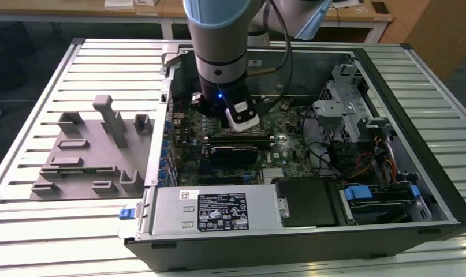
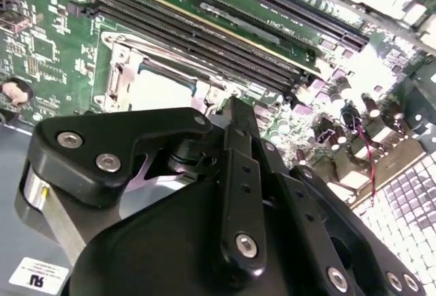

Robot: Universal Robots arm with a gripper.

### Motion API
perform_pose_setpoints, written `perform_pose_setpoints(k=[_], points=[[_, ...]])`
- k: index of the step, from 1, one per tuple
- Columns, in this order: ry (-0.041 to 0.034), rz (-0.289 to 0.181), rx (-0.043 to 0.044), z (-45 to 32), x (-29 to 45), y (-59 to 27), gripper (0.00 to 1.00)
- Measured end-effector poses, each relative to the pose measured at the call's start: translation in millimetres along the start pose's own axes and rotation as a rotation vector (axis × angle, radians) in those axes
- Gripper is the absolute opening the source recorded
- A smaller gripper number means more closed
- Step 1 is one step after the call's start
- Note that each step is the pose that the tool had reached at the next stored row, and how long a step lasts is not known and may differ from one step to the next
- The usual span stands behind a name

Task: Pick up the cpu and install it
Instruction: 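Install the second cpu locking lever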

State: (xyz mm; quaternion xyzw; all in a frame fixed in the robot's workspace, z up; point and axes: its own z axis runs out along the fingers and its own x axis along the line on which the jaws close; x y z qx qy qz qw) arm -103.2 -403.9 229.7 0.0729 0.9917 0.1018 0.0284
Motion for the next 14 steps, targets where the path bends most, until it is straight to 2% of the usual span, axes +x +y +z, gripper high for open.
perform_pose_setpoints(k=[6, 14], points=[[-0.0014, 0.003, 0.0052, 2.4, -11.5, 7.3, 0.11], [-0.0027, 0.002, 0.0154, 7.2, -24.4, 23.1, 0.11]])
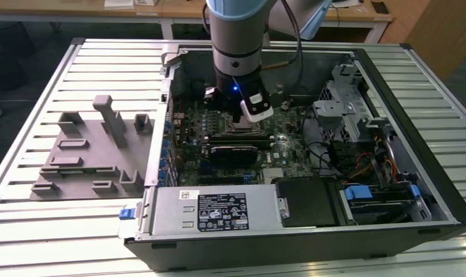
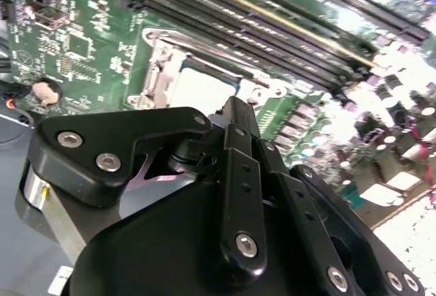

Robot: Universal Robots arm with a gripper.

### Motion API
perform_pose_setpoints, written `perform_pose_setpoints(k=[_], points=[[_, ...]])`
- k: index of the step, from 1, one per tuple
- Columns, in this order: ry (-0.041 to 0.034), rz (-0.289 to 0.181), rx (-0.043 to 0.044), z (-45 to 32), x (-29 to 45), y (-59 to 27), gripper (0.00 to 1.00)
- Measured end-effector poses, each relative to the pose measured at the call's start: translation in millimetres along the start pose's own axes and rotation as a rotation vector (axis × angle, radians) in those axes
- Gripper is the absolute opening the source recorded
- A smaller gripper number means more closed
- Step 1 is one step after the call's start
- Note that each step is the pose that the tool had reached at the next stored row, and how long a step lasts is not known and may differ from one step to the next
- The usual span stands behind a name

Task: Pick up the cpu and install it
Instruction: 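Install the second cpu locking lever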

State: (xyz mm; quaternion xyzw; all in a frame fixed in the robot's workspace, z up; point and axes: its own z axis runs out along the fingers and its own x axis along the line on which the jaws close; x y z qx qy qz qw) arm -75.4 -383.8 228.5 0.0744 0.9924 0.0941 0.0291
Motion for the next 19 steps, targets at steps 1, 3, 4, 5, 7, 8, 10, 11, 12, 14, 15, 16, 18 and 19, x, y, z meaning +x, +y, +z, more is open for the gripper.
perform_pose_setpoints(k=[1, 3, 4, 5, 7, 8, 10, 11, 12, 14, 15, 16, 18, 19], points=[[-0.0001, 0.0, 0.0013, 0.7, -2.0, 1.9, 0.11], [-0.0002, 0.0, 0.0057, 1.8, -6.1, 4.8, 0.11], [-0.0001, 0.0, 0.0082, 2.4, -8.4, 6.0, 0.11], [0.0003, 0.0, 0.0109, 3.1, -10.9, 7.0, 0.11], [0.0015, 0.0, 0.0155, 4.3, -16.0, 9.1, 0.11], [0.0023, 0.0, 0.0177, 5.0, -18.1, 10.2, 0.11], [0.0035, 0.0, 0.0251, 6.8, -19.8, 13.7, 0.11], [0.004, 0.0, 0.0299, 7.6, -19.9, 15.9, 0.11], [0.0043, -0.001, 0.034, 8.5, -19.6, 17.8, 0.11], [0.0045, -0.001, 0.0408, 9.9, -19.2, 19.6, 0.11], [0.0046, -0.001, 0.0431, 10.4, -19.2, 19.9, 0.11], [0.0047, -0.001, 0.0463, 10.9, -19.1, 20.1, 0.11], [0.0048, -0.001, 0.0483, 11.5, -19.0, 20.7, 0.11], [0.0049, -0.001, 0.0485, 11.5, -19.0, 20.7, 0.11]])
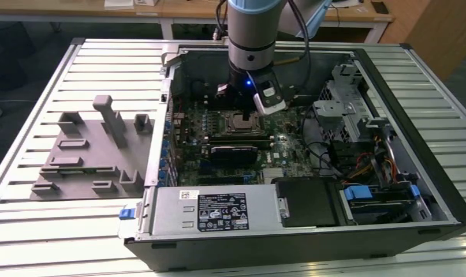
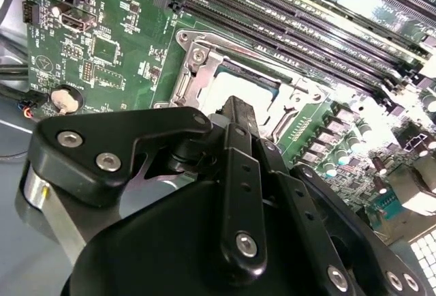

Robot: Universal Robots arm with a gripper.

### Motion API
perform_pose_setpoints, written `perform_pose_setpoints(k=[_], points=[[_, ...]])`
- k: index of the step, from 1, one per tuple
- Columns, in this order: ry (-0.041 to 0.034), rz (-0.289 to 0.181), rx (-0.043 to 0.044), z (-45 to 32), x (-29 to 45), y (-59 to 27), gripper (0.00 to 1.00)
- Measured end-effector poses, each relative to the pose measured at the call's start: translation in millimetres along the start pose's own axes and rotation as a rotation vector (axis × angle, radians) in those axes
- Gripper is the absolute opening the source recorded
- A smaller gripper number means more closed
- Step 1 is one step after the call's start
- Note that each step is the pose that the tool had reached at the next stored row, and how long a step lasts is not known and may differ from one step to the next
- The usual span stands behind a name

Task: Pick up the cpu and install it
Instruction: 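Install the second cpu locking lever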

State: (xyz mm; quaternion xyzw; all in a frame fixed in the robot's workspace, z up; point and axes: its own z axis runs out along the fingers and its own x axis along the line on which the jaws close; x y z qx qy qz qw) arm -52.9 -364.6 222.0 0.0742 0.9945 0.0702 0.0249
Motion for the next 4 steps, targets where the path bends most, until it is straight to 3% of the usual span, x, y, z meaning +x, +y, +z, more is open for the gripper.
perform_pose_setpoints(k=[4], points=[[0.0, 0.0, 0.0, 0.1, 0.1, 0.1, 0.11]])
